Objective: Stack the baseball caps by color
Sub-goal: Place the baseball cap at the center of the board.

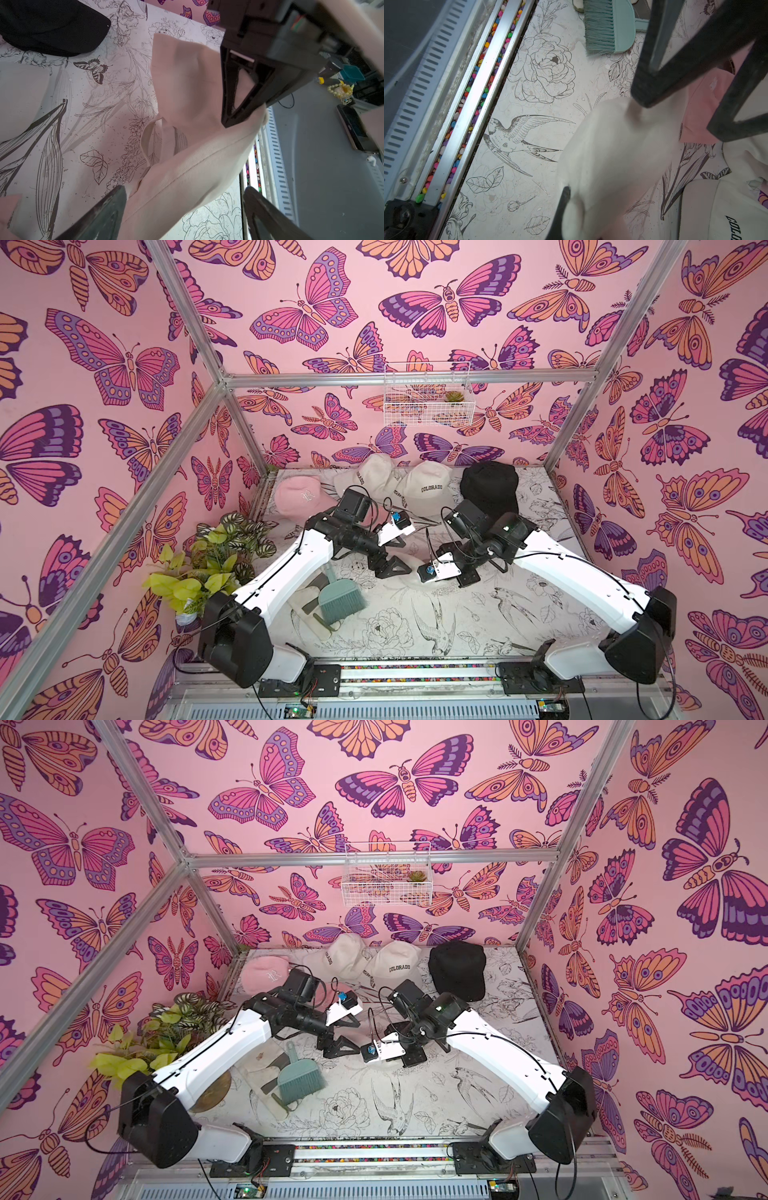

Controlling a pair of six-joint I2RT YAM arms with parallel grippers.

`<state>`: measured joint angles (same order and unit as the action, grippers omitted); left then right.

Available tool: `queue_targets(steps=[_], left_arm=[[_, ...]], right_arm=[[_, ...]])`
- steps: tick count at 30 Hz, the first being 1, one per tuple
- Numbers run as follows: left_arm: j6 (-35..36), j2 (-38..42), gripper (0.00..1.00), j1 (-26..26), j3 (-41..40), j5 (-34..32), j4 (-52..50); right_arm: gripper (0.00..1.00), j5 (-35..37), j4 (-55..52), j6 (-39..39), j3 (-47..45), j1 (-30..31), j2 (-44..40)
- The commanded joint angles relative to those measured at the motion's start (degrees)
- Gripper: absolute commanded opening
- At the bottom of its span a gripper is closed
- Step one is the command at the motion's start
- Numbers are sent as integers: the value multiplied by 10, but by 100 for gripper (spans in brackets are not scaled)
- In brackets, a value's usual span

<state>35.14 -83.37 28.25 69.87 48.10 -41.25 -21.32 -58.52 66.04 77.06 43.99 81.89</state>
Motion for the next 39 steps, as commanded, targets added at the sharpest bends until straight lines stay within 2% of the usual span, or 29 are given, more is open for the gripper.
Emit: queue_targets(steps=[1,9,11,14,15,17,18,19,25,30,34,39], left_arm=[[42,-16,87,6,21,24,-53],[61,-32,85,9,14,51,-68],[63,-33,80,9,11,53,-67],[61,-40,60,9,13,42,-67],[62,-40,49,9,14,35,-67],[64,-40,17,8,21,23,-67],[65,-39,8,5,25,24,-66],[68,-37,2,2,28,30,-67],[99,-22,0,-31,27,95,-67],[103,-8,0,-52,22,120,-67],[108,0,0,-63,21,144,-67],[107,-5,0,-66,22,153,-66]], right_arm=[[0,-10,-6,4,9,3,3],[0,-20,18,-24,4,2,3],[0,-24,21,-33,5,2,5],[0,-34,20,-42,7,2,9],[0,-38,20,-45,7,1,9],[0,-41,17,-45,6,1,10],[1,-43,13,-46,4,-1,10],[3,-47,5,-48,4,-5,12],[21,-120,-56,-38,6,-38,13],[36,-144,-51,-37,-23,-70,-1],[40,-152,-51,-32,-33,-93,-3],[36,-181,-50,-21,-48,-107,5]])
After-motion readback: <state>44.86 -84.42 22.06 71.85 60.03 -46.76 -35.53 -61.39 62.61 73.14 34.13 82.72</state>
